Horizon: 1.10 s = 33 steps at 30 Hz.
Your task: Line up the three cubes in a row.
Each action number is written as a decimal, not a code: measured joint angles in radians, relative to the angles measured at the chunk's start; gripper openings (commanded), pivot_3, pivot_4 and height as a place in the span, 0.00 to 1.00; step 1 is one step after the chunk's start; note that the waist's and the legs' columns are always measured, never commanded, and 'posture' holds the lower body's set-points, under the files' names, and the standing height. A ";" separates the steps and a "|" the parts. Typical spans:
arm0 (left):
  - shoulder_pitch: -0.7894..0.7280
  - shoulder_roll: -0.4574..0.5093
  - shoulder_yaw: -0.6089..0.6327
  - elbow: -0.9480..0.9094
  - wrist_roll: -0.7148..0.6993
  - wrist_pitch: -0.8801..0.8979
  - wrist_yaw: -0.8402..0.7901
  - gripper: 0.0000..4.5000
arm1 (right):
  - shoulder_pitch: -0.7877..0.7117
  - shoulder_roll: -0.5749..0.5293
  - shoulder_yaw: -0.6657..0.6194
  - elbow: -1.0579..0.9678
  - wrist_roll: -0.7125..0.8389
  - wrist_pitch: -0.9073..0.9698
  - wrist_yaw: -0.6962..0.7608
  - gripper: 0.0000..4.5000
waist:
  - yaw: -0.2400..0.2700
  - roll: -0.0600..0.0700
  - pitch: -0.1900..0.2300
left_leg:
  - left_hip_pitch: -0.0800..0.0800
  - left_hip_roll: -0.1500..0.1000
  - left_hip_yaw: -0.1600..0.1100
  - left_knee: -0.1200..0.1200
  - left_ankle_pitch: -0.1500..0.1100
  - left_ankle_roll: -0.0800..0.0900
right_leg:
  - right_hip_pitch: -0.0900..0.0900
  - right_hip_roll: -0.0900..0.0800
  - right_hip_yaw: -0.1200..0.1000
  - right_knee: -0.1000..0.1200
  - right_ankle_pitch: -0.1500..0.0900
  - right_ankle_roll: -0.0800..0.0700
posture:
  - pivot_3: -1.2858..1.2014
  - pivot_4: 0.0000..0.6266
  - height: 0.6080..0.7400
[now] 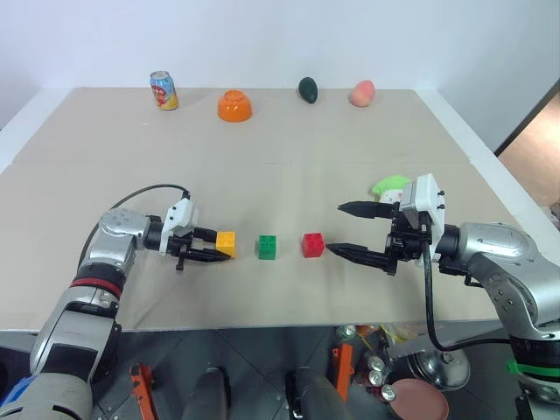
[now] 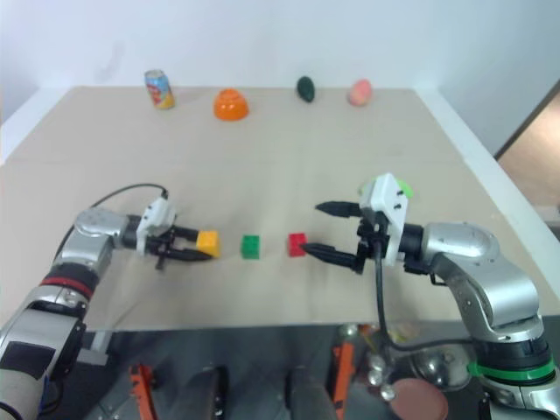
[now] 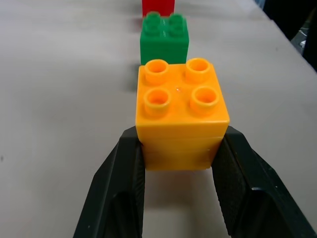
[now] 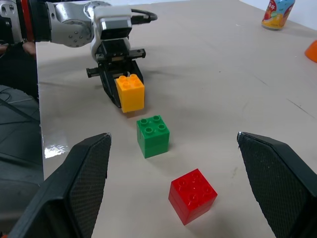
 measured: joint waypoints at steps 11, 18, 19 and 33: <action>-0.065 -0.033 0.010 0.136 0.087 -0.116 0.000 0.29 | -0.008 0.000 0.000 0.000 0.001 -0.001 -0.001 0.94 | 0.000 0.000 0.000 | 0.000 0.000 0.000 0.001 0.000 0.000 | 0.001 0.000 0.000 0.000 0.001 0.000 | 0.52 0.24 0.99; -0.077 -0.042 0.022 0.161 0.108 -0.137 -0.001 0.40 | -0.008 0.000 0.000 0.000 0.000 -0.005 -0.001 0.94 | 0.000 0.000 0.000 | 0.000 0.000 0.000 0.002 0.000 0.000 | 0.001 0.000 0.000 0.000 0.001 0.001 | 0.52 0.24 0.99; -0.077 -0.043 0.023 0.162 0.109 -0.138 0.000 0.52 | -0.008 0.000 0.000 0.000 0.000 -0.005 -0.001 0.94 | 0.000 0.000 0.000 | 0.000 0.000 0.000 0.002 0.000 0.000 | 0.001 0.000 0.000 0.001 0.001 0.001 | 0.52 0.24 0.99; -0.076 -0.011 0.059 0.152 0.124 -0.132 0.011 0.98 | -0.083 0.004 0.026 0.053 -0.011 -0.027 0.031 0.94 | -0.003 0.000 0.000 | 0.001 0.000 0.000 0.002 0.000 0.000 | 0.000 0.001 0.001 0.001 0.004 0.005 | 0.52 0.24 0.99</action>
